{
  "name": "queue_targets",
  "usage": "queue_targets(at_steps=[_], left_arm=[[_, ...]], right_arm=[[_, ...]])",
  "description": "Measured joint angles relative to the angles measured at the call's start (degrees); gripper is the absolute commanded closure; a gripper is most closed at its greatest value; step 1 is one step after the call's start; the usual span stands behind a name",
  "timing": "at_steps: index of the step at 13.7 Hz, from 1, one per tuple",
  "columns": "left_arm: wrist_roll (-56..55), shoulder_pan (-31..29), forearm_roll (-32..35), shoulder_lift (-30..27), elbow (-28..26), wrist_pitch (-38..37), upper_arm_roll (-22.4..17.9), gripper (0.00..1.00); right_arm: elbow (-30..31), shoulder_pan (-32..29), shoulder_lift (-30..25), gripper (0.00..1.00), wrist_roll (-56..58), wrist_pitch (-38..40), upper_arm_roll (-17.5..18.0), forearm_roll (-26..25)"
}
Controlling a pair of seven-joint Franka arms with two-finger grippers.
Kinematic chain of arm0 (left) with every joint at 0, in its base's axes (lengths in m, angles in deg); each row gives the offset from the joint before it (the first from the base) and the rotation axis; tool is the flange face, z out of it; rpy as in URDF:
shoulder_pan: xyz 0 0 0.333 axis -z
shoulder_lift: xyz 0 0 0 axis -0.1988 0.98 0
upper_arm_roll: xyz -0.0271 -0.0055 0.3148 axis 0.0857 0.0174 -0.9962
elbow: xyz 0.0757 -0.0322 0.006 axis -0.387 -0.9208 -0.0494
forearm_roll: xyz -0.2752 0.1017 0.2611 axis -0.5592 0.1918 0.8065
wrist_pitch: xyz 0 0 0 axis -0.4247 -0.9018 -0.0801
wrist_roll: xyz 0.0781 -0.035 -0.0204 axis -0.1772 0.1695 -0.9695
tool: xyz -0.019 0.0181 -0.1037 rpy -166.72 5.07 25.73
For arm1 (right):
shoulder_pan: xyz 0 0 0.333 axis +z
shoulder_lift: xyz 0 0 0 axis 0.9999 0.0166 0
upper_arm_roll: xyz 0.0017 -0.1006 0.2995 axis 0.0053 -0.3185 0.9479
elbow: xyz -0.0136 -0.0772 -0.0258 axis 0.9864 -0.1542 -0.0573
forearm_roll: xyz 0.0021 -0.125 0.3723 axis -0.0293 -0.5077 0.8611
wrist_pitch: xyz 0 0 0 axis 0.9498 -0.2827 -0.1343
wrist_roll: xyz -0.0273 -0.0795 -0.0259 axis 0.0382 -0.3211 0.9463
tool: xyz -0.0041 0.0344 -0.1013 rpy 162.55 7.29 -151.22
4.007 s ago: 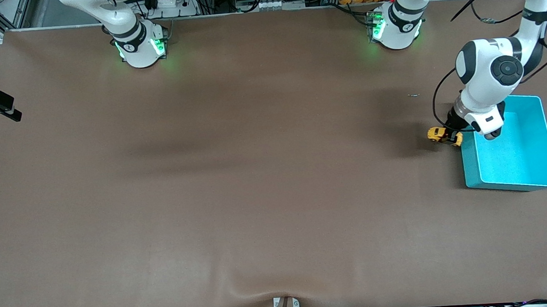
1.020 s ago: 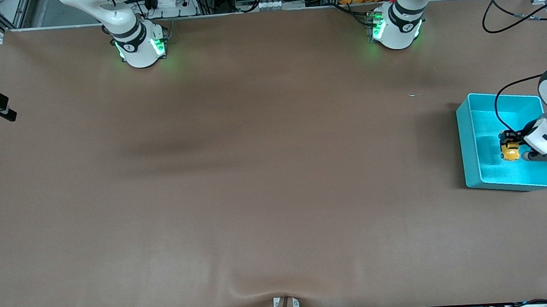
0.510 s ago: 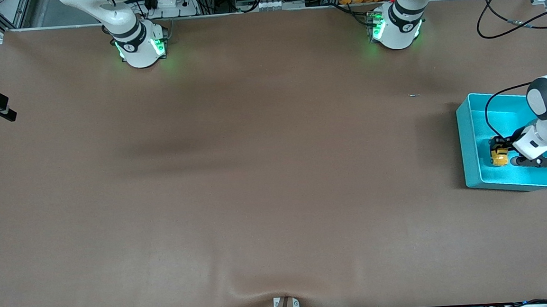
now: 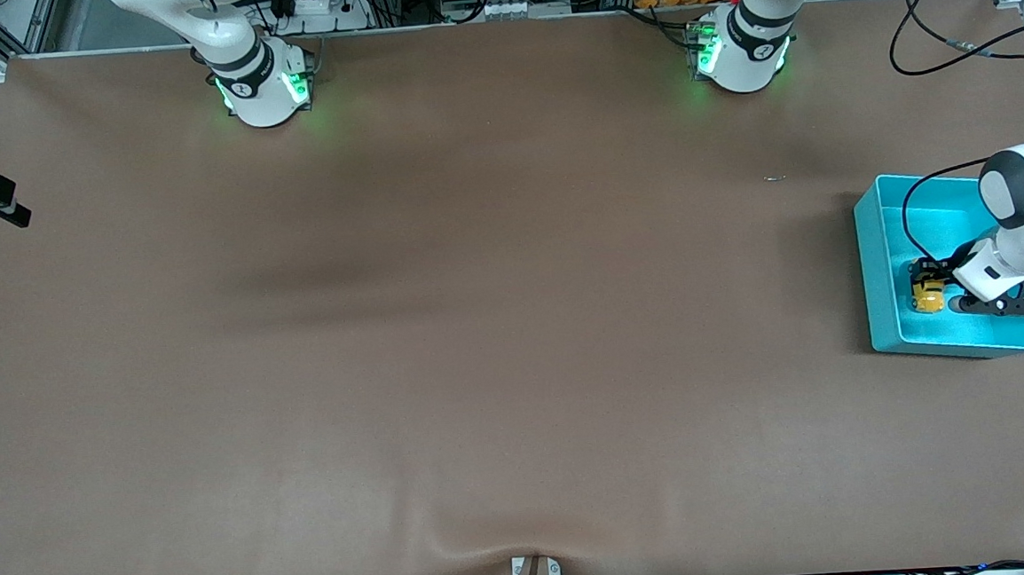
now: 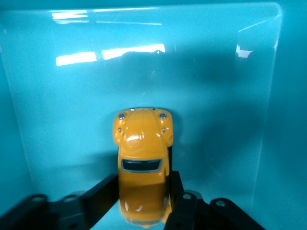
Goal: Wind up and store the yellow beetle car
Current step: 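Lower the car into the bin and open the left gripper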
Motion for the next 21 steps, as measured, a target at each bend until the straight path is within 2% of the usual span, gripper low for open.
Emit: queue_targets(at_steps=[10, 15, 21], left_arm=[[0.00, -0.74, 0.00, -0.56, 1.33, 0.39, 0.36, 0.00], [0.00, -0.68, 0.00, -6.44, 1.80, -0.75, 1.77, 0.00], [-4.38, -0.60, -0.01, -13.90, 1.89, -8.07, 6.10, 0.00]], right_arm=[[0.00, -0.34, 0.00, 0.00, -0.01, 0.01, -0.03, 0.00], [0.00, -0.37, 0.00, 0.00, -0.02, 0.01, -0.03, 0.00], [0.00, -0.40, 0.00, 0.00, -0.03, 0.02, -0.03, 0.00]])
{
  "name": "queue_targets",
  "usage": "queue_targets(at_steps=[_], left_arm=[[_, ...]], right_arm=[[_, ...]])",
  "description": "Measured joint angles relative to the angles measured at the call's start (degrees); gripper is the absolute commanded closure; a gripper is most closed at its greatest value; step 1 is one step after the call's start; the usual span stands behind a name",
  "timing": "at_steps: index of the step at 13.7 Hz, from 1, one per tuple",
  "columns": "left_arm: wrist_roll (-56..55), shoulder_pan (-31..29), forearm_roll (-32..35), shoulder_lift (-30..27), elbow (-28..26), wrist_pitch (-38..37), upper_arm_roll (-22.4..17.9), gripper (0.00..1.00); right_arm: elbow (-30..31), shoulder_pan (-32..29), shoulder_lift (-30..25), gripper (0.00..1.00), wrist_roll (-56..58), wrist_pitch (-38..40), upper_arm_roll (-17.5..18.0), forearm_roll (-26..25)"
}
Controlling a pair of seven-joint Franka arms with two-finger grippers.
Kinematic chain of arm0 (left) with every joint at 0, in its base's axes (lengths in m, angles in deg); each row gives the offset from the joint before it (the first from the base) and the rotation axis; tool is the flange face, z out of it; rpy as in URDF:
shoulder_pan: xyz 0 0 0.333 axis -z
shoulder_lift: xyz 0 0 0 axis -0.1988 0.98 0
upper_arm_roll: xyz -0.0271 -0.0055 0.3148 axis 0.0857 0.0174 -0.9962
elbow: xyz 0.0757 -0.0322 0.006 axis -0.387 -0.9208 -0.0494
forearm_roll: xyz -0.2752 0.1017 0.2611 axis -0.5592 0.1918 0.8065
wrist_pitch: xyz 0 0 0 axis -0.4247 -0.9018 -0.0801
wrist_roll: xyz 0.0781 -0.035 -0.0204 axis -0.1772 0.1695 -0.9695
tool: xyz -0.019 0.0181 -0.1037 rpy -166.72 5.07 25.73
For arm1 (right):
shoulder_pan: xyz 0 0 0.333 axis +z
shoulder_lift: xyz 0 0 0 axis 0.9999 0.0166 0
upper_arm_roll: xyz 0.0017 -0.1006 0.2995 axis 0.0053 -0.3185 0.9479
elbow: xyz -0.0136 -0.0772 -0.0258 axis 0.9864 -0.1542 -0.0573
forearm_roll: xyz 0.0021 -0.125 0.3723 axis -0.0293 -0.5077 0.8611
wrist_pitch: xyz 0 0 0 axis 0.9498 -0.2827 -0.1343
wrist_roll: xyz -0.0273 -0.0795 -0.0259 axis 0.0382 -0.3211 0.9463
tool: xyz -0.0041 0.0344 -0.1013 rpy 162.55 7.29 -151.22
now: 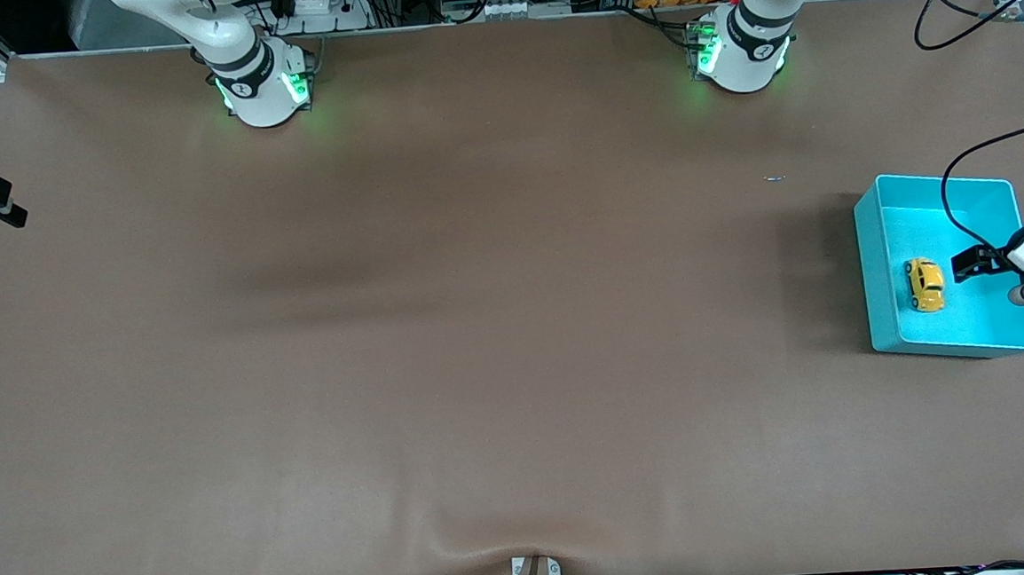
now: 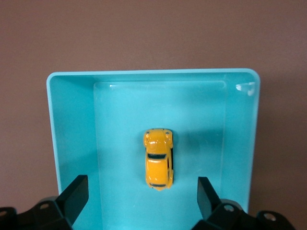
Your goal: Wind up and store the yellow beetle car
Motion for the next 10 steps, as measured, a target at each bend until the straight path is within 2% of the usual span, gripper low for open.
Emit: queue_targets(at_steps=[3, 6, 10], left_arm=[[-3.46, 0.03, -0.88, -3.89, 1.39, -5.85, 3.37, 0.00], [-5.46, 0.02, -3.01, -5.86, 5.50, -13.94, 7.44, 0.00], [-13.86, 0.13, -3.17, -7.20, 7.87, -18.33, 14.59, 0.00]], right_arm=[[0.00, -0.01, 0.00, 0.00, 0.00, 0.00, 0.00, 0.00], [0.00, -0.02, 0.00, 0.00, 0.00, 0.00, 0.00, 0.00], [0.00, -0.03, 0.00, 0.00, 0.00, 0.01, 0.00, 0.00]])
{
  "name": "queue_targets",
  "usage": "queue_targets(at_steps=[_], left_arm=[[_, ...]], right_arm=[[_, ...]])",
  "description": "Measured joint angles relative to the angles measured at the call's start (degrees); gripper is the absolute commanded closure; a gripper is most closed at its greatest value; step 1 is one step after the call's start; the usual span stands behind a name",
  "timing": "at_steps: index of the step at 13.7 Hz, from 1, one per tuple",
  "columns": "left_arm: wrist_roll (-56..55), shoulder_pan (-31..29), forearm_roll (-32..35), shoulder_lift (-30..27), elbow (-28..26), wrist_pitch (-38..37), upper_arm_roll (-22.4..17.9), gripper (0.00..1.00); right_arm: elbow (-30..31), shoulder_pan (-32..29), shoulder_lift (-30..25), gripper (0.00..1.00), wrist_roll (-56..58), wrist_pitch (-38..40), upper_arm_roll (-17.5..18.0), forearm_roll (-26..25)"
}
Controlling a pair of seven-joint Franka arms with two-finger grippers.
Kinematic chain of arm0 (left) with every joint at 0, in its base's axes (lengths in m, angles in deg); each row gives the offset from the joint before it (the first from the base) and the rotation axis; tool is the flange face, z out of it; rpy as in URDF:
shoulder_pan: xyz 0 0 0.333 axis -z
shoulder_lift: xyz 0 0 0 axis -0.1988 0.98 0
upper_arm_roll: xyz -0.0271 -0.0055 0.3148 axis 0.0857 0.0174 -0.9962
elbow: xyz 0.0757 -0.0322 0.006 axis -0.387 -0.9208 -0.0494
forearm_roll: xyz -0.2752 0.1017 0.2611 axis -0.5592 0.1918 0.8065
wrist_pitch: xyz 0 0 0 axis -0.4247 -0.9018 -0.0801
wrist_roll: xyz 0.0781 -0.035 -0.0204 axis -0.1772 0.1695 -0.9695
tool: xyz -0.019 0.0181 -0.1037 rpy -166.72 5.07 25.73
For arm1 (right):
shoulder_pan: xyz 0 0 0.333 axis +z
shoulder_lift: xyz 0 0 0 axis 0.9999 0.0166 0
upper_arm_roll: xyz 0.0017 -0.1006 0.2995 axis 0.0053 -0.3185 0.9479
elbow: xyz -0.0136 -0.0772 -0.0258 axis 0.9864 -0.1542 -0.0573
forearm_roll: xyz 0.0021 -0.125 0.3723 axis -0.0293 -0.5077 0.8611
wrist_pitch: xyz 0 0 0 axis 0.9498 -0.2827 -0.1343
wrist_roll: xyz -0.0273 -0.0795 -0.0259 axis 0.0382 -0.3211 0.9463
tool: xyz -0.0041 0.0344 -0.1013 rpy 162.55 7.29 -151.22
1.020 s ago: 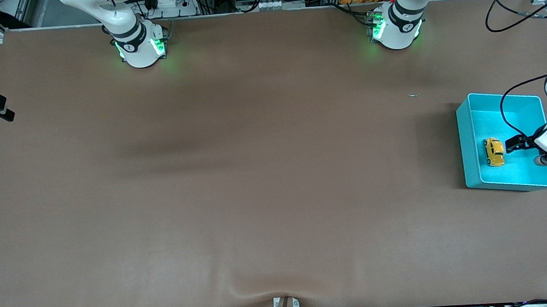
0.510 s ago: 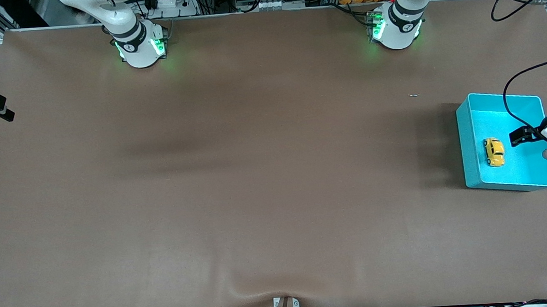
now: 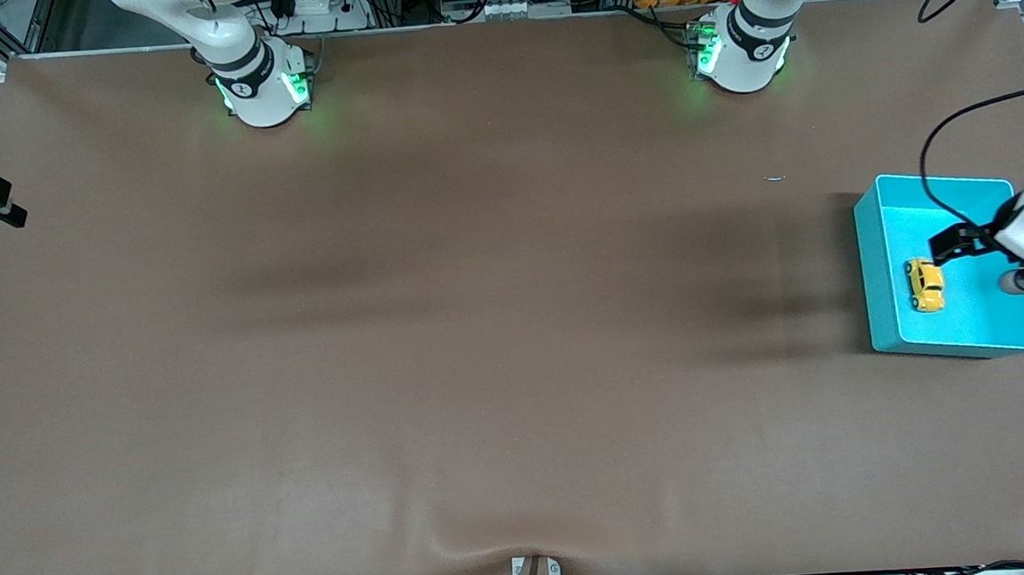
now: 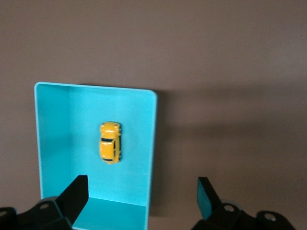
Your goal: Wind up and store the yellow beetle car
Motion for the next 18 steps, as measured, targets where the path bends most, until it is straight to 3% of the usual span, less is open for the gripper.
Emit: queue_targets(at_steps=[2, 4, 13, 15, 18], left_arm=[[-2.47, 0.50, -0.07, -1.15, 0.29, -2.34, 1.95, 0.00], [-2.92, 3.31, -1.28, -2.73, 0.71, -4.96, 0.54, 0.00], [-3.08, 32.92, -10.97, -12.77, 0.93, -13.39, -28.33, 0.00], [-5.85, 36.91, -12.34, -14.83, 0.93, -15.16, -30.35, 0.00], [-8.91, 39.94, -12.53, -16.48, 1.01, -16.82, -29.75, 0.00]], right_arm=[[0.00, 0.00, 0.00, 0.00, 0.00, 0.00, 0.00, 0.00], [0.00, 0.00, 0.00, 0.00, 0.00, 0.00, 0.00, 0.00], [0.00, 0.00, 0.00, 0.00, 0.00, 0.01, 0.00, 0.00], [0.00, 0.00, 0.00, 0.00, 0.00, 0.01, 0.00, 0.00], [0.00, 0.00, 0.00, 0.00, 0.00, 0.01, 0.00, 0.00]])
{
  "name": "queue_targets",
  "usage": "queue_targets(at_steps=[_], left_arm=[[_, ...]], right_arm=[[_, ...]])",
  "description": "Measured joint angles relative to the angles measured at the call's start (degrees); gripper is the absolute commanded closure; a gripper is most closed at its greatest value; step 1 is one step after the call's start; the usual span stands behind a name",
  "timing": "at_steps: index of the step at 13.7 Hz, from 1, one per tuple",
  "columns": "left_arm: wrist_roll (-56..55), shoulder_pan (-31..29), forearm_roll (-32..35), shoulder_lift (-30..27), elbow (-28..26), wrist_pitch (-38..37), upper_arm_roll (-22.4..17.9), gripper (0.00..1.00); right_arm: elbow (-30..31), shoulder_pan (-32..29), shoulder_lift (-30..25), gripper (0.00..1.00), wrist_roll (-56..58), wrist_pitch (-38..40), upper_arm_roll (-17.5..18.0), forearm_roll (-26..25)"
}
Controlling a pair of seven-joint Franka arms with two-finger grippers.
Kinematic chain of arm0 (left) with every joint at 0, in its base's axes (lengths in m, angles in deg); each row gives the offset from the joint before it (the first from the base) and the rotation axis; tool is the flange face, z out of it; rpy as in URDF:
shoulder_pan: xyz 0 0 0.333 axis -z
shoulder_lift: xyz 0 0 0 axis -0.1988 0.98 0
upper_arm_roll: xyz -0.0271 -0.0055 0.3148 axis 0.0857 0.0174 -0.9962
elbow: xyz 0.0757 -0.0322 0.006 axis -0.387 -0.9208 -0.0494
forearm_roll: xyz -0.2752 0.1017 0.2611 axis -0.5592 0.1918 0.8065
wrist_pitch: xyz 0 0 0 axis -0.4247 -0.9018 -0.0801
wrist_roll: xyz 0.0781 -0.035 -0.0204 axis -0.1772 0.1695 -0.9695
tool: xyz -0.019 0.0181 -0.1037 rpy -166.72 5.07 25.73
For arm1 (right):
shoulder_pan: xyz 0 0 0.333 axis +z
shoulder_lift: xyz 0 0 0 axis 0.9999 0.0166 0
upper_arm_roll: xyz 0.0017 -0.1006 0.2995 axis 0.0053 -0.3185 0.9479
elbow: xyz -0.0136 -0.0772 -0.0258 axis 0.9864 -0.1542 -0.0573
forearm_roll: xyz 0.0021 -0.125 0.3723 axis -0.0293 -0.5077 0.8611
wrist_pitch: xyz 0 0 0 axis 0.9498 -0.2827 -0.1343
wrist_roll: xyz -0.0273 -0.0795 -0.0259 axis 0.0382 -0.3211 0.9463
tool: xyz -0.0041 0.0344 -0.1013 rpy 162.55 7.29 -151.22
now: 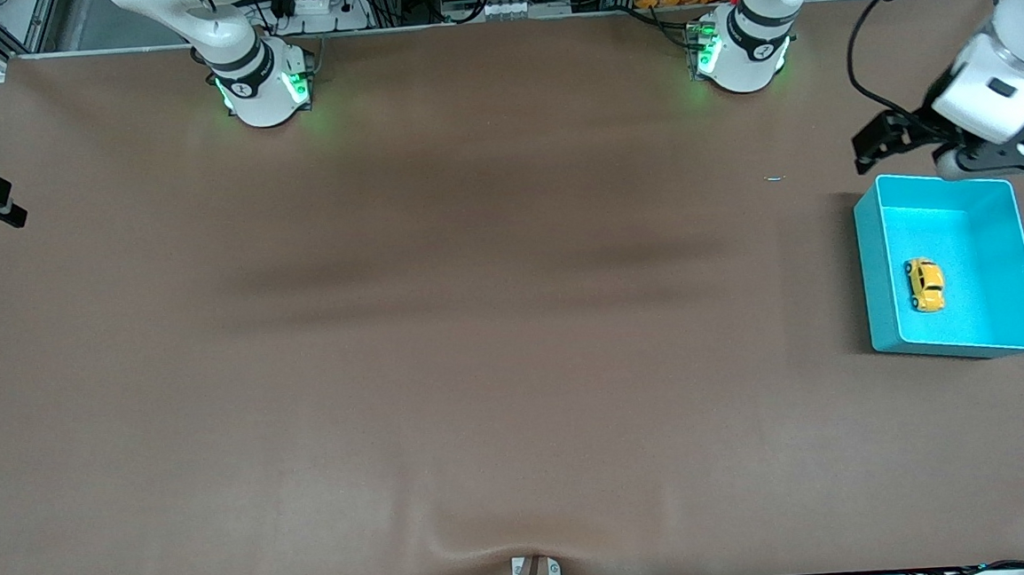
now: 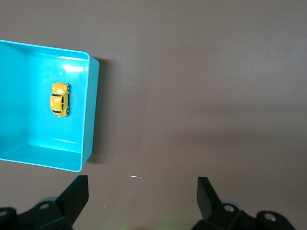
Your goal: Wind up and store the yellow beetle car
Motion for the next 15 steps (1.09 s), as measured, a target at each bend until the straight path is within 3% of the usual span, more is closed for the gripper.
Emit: queue_targets(at_steps=[5, 9, 15], left_arm=[[1.24, 0.12, 0.00, -0.06, 3.42, -4.18, 0.48, 0.00], [1.46, 0.25, 0.00, 3.69, 8.95, -5.51, 0.50, 0.00], [1.46, 0.21, 0.00, 5.45, 10.95, -6.37, 0.49, 0.00]], right_arm=[[0.00, 0.00, 0.00, 0.00, 0.00, 0.00, 0.00, 0.00], [0.00, 0.00, 0.00, 0.00, 0.00, 0.00, 0.00, 0.00], [-0.47, 0.10, 0.00, 0.00, 0.00, -0.02, 0.51, 0.00]])
